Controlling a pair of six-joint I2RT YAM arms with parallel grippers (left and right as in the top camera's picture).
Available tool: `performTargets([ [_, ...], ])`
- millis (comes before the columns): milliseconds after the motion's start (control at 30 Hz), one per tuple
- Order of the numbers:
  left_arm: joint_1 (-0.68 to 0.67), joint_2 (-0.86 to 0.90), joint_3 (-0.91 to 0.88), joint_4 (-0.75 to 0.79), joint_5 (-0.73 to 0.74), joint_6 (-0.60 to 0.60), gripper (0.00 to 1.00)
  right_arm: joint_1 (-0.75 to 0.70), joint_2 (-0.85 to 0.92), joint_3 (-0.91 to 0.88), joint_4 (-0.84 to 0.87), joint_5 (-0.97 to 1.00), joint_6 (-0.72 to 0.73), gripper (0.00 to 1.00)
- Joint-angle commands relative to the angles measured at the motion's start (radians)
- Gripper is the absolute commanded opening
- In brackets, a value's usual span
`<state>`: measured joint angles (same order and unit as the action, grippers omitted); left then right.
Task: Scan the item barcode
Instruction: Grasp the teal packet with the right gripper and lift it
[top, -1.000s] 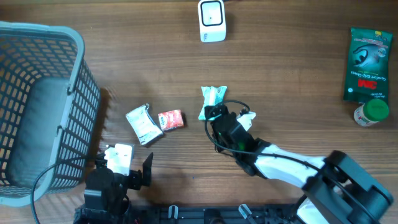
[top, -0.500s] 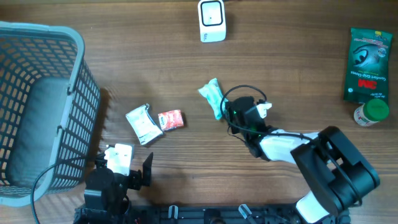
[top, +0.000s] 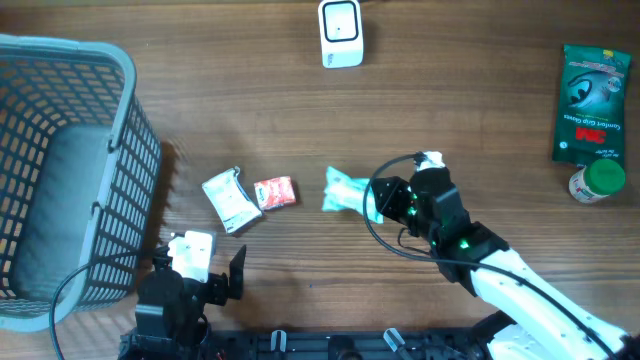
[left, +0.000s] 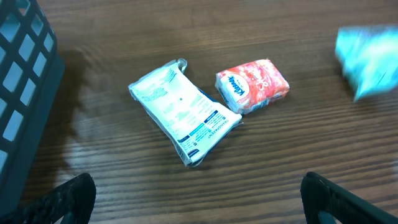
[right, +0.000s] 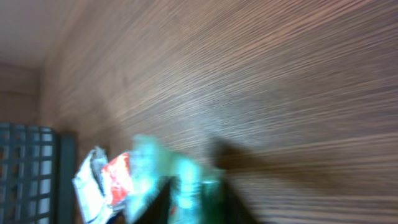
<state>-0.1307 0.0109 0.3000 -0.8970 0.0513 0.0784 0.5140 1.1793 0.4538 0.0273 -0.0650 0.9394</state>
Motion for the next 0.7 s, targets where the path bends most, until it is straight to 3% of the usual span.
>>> performTargets([
  [0, 0.004, -0.002, -0.002, 0.001, 0.012, 0.019, 1.00, 0.001, -0.018, 0.000, -0.036, 0.023, -0.080, 0.95],
  [133, 0.004, -0.002, -0.002, 0.001, 0.012, 0.019, 1.00, 0.001, -0.018, 0.000, -0.050, -0.018, -0.072, 1.00],
  [333, 0.004, -0.002, -0.002, 0.001, 0.012, 0.019, 1.00, 0.001, 0.040, -0.004, -0.283, -0.027, 0.030, 1.00],
  [567, 0.004, -0.002, -0.002, 0.001, 0.012, 0.019, 1.00, 0.001, 0.085, -0.005, -0.281, -0.006, 0.007, 1.00],
  [667, 0.004, -0.002, -0.002, 0.001, 0.012, 0.019, 1.00, 0.001, 0.217, -0.005, -0.237, -0.016, 0.058, 1.00],
])
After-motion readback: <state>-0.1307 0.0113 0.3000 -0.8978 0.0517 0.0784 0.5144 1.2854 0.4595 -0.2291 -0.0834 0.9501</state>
